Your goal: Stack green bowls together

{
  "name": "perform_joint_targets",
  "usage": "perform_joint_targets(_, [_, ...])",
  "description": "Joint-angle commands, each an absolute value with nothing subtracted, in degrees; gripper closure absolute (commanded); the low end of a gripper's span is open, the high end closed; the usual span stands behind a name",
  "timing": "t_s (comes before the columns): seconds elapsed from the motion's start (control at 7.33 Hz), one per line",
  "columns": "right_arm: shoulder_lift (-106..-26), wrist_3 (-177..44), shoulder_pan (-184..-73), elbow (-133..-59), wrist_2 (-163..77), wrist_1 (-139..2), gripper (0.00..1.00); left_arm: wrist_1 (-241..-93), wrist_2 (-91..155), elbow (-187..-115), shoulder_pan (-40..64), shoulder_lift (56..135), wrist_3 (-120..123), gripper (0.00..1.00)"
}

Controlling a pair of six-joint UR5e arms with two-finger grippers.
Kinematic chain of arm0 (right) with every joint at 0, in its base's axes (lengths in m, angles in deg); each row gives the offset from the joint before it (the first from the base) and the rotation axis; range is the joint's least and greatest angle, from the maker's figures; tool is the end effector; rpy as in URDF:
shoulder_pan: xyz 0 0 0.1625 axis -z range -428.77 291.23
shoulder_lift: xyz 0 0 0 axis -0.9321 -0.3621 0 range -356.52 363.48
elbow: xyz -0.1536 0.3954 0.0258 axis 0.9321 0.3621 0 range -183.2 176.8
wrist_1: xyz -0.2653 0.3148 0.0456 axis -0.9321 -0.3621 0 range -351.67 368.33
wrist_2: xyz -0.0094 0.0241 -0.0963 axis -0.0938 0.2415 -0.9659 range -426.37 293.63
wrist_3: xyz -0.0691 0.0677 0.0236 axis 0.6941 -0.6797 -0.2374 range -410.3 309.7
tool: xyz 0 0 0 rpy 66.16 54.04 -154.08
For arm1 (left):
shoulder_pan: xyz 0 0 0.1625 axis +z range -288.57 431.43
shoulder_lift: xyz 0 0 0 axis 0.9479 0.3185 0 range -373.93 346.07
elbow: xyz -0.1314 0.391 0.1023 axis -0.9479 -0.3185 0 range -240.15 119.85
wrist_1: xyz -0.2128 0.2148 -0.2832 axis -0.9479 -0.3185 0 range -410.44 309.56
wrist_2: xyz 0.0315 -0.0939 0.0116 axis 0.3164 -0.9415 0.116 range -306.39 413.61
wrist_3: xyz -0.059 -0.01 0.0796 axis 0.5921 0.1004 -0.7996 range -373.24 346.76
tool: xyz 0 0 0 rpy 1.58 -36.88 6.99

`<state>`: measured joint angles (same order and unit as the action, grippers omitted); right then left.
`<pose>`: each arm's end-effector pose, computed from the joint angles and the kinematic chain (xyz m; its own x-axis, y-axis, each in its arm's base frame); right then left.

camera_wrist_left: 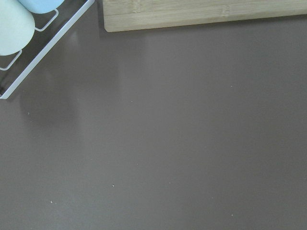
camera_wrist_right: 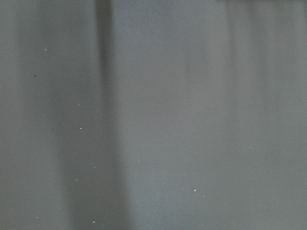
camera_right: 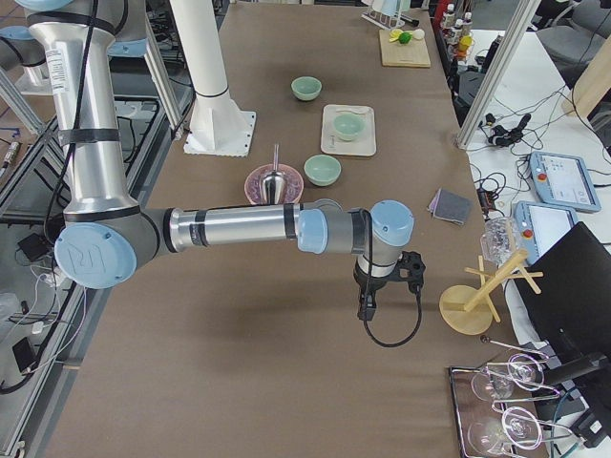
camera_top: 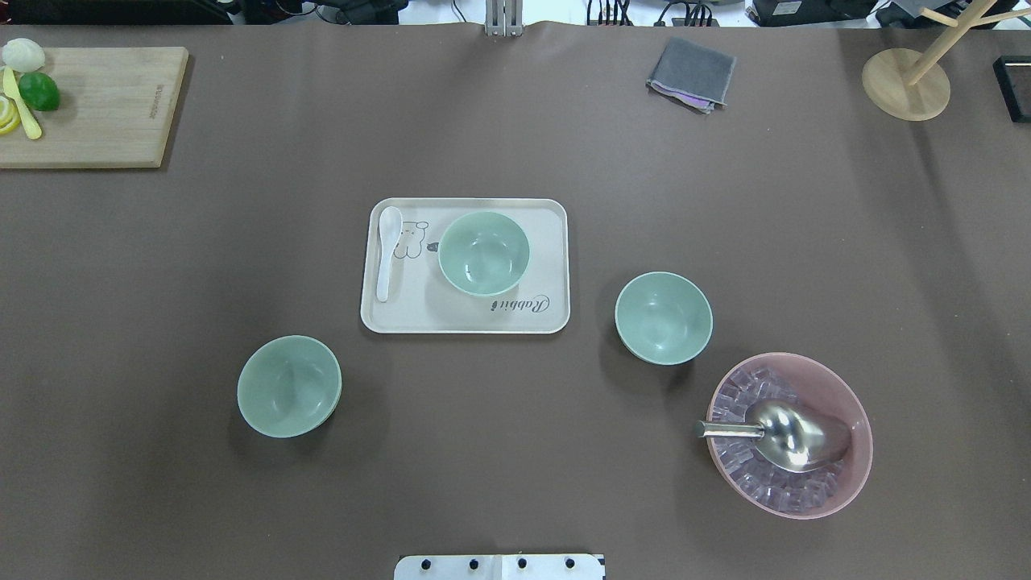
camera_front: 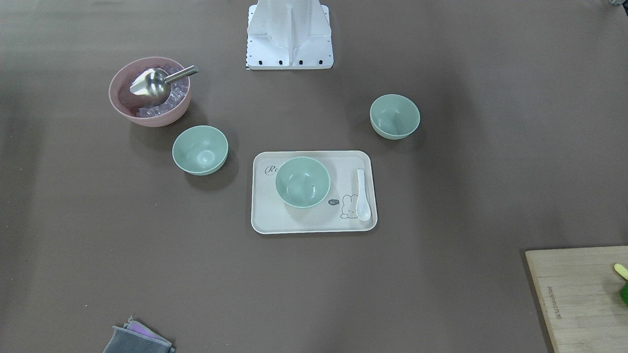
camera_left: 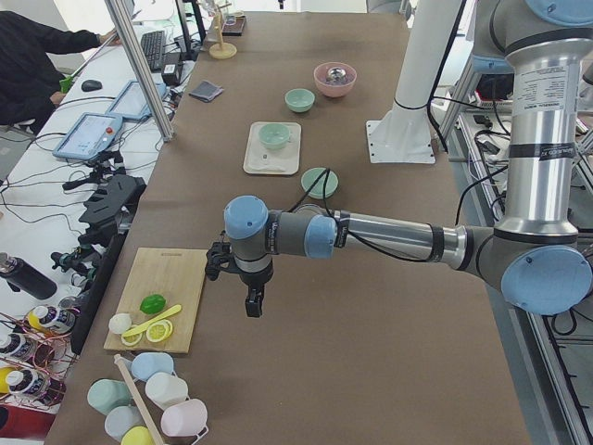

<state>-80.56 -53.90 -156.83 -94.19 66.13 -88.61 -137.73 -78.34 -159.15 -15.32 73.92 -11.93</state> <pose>0.0480 -0.5351 0.6111 0.7376 0.0379 0.6742 -0.0125 0.9990 -0.0424 -0.0396 -0.4813 0.6071 0.7409 0.0675 -0.6683 -0.0397 0.9976 0.0567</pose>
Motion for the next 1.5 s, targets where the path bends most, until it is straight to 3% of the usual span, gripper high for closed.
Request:
perform_joint_targets(0.0, [-80.45, -53.9, -156.83, -94.17, 66.17, -88.61, 0.0, -137.8, -78.4, -158.94, -15.32, 73.96, -11.92, 0.02])
perform_joint_targets(0.95, [-80.45, -53.9, -156.75, -94.69, 66.08, -88.7, 0.0, -138.14, -79.72, -159.02, -15.32, 74.59, -12.53, 0.02])
perform_joint_targets(1.36, [-80.1, -57.65, -152.56, -103.45, 66.09, -92.74, 0.0, -141.29, -79.89, -160.52, -14.97, 76.41, -11.06, 0.01])
